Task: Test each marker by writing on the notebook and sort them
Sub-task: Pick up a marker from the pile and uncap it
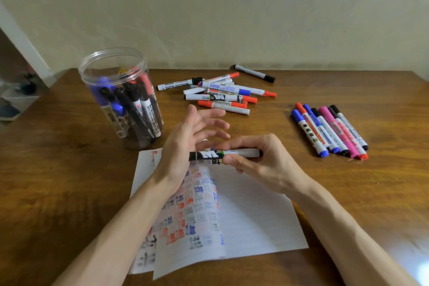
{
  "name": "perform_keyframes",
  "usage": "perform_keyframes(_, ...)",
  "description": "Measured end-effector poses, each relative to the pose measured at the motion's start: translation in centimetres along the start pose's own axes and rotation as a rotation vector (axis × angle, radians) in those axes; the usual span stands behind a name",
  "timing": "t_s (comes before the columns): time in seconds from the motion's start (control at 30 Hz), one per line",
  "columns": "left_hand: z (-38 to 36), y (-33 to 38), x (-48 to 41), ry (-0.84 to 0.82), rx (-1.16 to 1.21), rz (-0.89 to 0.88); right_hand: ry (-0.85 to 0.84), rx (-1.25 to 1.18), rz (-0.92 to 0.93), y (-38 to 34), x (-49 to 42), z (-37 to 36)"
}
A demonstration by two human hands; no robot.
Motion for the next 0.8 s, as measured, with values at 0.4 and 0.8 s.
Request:
perform_keyframes(0.4, -0.2, 0.9, 0.0, -0.033, -0.1, -0.085, 0.015, 0.053, 0.04, -0.5, -0.1, -0.1)
perform_keyframes(0.8, 1.3, 1.6, -0.3, 0.097, -0.258, -0.226, 0.14, 0.434, -0.092, 0.0, -0.1, 4.8)
Point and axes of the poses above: each hand's wrist, its own x-axis away from the middle knuckle, its own z-axis out of the back of the hand, y = z × x, the point moved 10 cm from there along -x, towards the middle knuckle, and after that the axes turned 6 degrees about z, right-handed, at the moved point
